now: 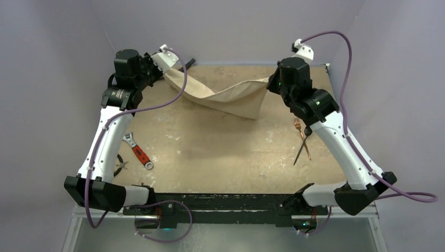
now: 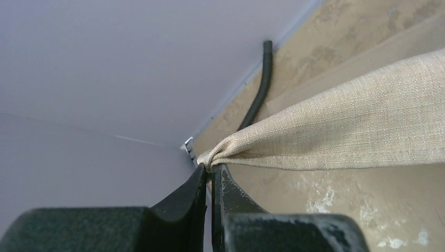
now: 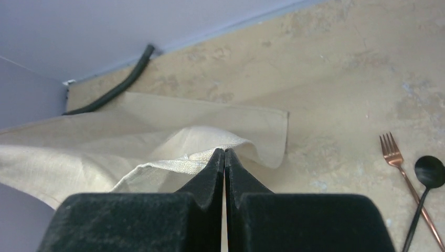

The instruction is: Fold the napkin into a case and place the utensils inside

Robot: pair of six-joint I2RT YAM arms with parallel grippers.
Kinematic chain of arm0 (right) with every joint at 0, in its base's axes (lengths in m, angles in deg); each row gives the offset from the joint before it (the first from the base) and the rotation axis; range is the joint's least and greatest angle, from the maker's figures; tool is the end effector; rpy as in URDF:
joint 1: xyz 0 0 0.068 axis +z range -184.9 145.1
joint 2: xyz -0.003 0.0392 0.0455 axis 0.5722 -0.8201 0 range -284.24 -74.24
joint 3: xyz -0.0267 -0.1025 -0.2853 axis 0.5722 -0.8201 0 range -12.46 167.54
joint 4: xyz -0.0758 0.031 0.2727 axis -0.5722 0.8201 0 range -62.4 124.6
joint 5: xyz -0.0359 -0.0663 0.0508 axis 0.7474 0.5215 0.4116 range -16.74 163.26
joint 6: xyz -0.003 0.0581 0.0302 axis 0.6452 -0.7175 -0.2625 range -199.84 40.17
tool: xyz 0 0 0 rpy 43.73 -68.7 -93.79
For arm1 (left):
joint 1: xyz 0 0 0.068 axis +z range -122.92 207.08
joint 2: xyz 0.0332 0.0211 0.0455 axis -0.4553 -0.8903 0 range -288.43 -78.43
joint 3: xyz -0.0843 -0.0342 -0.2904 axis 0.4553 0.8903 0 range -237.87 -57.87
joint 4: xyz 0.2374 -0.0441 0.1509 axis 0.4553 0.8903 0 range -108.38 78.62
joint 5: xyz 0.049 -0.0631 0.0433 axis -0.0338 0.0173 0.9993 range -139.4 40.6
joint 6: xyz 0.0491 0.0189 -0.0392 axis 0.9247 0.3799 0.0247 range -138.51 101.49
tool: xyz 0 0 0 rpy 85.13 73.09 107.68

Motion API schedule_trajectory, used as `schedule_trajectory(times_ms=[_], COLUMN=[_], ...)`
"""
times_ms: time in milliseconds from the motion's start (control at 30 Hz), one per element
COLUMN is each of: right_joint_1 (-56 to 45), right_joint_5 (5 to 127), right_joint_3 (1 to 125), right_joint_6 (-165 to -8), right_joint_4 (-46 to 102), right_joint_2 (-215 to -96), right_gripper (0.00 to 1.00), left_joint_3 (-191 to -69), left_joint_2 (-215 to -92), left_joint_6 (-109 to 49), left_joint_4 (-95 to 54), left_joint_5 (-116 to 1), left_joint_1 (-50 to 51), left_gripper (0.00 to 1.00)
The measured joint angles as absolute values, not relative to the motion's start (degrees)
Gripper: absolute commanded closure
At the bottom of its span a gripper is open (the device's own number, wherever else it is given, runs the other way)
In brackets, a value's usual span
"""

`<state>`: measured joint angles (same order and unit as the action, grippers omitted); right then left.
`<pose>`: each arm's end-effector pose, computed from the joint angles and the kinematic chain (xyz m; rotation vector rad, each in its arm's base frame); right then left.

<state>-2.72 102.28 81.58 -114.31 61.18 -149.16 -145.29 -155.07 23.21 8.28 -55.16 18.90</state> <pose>0.2616 0.1351 0.5151 0.3906 1.7634 0.3711 0.3217 -0.0515 0.4770 0.8472 1.6539 0.3151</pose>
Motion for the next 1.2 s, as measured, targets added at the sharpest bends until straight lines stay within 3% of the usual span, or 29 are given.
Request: schedule_trajectory(times_ms=[300,567,900,1000,1200], right_joint_1=[-3.9,-9.74,-13.19,-13.19,-13.06], right_joint_5=[102.21,100.11,96.59,95.57,91.39], right_joint_3=[85.86,92.72,114.82,111.37,87.24], right_joint_6=[-113.61,-110.8,-106.49,-106.29,-106.93], right_joint_4=[61.31,57.29,58.63,57.1,54.67], right_joint_2=[-153.81,-164.13,-173.72,-168.26,-149.79], right_gripper=[1.0,1.0,1.0,1.0,1.0], left_joint_3=[-141.62,-148.28,-162.71,-162.64,-151.61], left_joint_2=[-155.88,-167.37,-172.55,-169.06,-154.74], left_joint_6=[24.1,23.88,23.84,23.64,23.71], left_joint_4=[7.07,2.86,1.44,1.33,6.35], left_joint_5=[-53.74,-50.98,-43.97,-43.81,-46.39], left_joint_1=[18.66,17.96,14.59,13.83,13.13], left_gripper=[1.0,1.0,1.0,1.0,1.0])
